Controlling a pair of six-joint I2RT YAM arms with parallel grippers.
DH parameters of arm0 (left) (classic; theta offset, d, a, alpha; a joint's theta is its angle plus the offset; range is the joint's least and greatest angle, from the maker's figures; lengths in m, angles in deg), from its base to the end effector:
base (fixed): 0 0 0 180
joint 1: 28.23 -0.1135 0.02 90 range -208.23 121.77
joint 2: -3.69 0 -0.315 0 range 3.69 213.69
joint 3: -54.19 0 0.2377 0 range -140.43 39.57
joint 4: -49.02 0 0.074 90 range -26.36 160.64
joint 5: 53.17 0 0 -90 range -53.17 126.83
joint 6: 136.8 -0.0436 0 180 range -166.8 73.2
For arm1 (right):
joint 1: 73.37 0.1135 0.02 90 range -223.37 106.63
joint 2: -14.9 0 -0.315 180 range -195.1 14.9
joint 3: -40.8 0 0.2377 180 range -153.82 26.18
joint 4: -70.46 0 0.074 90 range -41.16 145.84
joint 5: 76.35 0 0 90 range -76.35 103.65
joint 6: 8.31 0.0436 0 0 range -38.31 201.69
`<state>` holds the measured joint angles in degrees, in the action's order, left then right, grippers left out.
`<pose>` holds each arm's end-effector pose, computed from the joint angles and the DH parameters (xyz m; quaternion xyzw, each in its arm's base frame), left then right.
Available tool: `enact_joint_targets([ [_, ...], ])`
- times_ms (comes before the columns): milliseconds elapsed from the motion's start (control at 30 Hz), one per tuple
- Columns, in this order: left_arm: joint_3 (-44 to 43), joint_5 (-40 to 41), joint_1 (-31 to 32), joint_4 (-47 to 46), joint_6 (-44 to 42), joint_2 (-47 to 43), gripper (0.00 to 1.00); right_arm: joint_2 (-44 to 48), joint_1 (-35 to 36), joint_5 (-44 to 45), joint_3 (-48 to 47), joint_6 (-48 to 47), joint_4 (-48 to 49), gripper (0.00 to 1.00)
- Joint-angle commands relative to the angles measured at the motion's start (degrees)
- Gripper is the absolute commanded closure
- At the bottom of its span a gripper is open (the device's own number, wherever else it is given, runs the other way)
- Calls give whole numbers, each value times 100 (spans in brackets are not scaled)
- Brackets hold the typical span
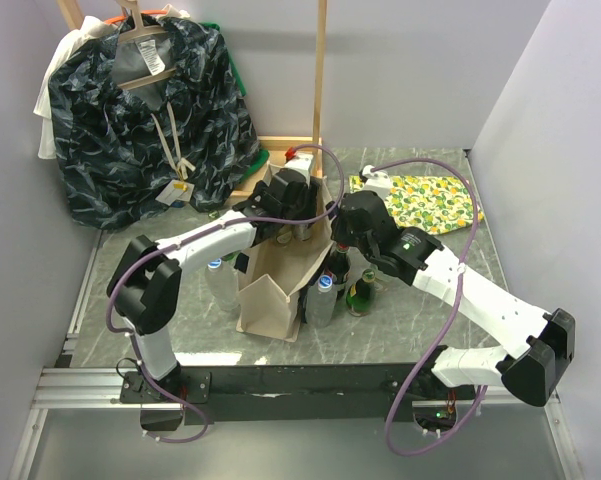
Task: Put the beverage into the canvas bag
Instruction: Place the drink in the canvas bag.
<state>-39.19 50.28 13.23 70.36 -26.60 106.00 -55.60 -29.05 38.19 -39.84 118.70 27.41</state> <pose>0.3234 -0.2721 0.3257 0.1016 0.8572 -0.1662 0.4767 0.1874 0.1577 0.3905 0.0466 0.8631 0.1627 0.4758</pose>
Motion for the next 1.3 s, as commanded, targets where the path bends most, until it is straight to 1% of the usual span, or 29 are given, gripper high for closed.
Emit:
enact_joint_targets([
  [0, -368, 201, 12, -479, -69, -61, 99, 168, -72, 60, -60, -80, 197, 67],
  [500, -394, 307, 12, -628, -70, 114, 99, 124, -63, 34, -227, -159, 144, 58],
  [1067, -377, 483, -14, -602, 18, 378, 99, -25, -72, 43, -438, -186, 39, 56],
  [1133, -368, 527, -14, -584, 18, 361, 96, -43, -63, 43, -447, -195, 39, 56],
  [1167, -359, 544, -14, -576, 27, 352, 93, -43, -63, 34, -456, -195, 30, 56],
  [1200, -351, 579, -14, -567, 27, 334, 85, -60, -72, 34, -464, -186, 30, 56],
  [1267, -333, 597, -14, -558, 27, 308, 79, -104, -63, -1, -491, -195, 30, 56],
])
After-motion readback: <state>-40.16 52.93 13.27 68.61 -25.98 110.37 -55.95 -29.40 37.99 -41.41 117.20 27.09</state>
